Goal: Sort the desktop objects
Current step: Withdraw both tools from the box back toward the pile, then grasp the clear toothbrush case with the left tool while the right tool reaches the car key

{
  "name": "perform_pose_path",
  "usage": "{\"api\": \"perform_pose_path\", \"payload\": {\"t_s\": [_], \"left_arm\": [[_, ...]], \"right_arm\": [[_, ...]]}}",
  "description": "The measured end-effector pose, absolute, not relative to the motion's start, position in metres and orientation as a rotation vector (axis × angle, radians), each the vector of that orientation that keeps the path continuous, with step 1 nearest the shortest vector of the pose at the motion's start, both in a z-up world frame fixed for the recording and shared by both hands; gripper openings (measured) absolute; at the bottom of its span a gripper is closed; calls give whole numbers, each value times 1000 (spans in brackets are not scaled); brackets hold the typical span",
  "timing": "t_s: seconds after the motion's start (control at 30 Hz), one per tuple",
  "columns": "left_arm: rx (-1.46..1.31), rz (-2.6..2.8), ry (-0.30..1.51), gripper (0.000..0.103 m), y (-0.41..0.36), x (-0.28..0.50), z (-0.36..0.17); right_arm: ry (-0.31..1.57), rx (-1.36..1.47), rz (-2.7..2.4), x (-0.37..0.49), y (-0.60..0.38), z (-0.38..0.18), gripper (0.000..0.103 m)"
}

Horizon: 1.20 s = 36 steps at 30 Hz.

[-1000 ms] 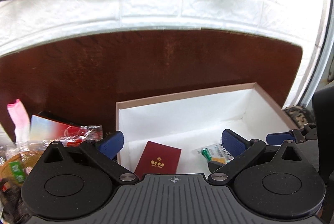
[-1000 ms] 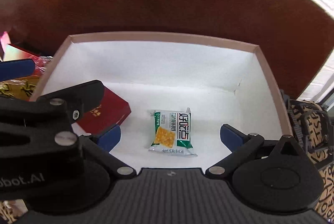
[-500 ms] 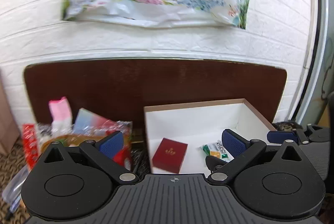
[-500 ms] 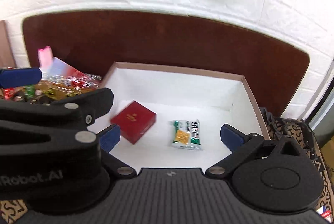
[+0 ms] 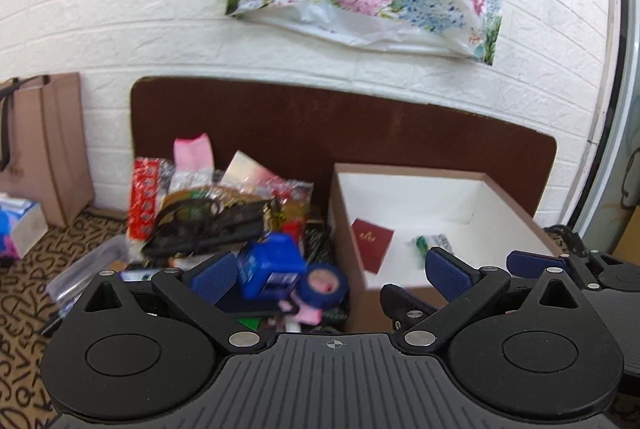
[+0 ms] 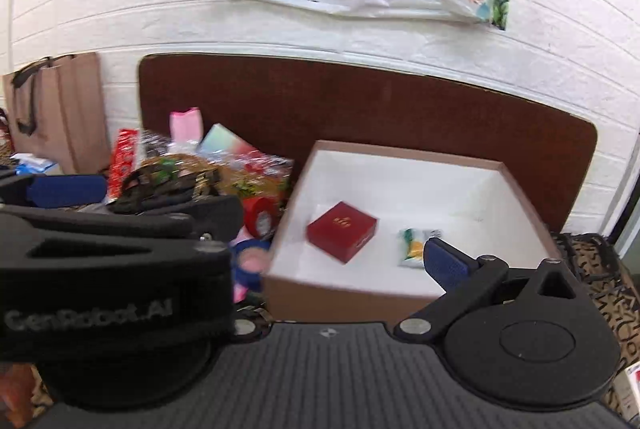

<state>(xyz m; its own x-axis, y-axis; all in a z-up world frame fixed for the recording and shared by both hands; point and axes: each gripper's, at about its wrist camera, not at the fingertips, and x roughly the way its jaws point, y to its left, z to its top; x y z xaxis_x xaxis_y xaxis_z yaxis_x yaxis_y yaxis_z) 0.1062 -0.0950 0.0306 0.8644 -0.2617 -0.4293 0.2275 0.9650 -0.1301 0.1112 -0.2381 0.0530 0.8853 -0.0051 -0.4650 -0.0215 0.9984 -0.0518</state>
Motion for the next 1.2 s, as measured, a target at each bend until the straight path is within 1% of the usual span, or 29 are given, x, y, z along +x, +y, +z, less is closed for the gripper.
{"api": "perform_pose_path", "payload": {"t_s": [0.23,0.63,0.9,1.1,1.2], "left_arm": [[-39,-195,481,103,-74,80,11],[-19,-141,586,103,-46,59,-28],[-24,-130,604,103,-37,59,-35],[-34,-147,587,103,-22,59,-44],[-53,-131,608,103,-8,64,-56]], "right_arm": [[493,-56,48,90,-207,30,103],[556,-13,109,66,-172,-12,103],[591,13,122,64,-161,-21,103],[570,0,140,65,-157,-23,103],[564,-28,123,66,-155,-31,103]]}}
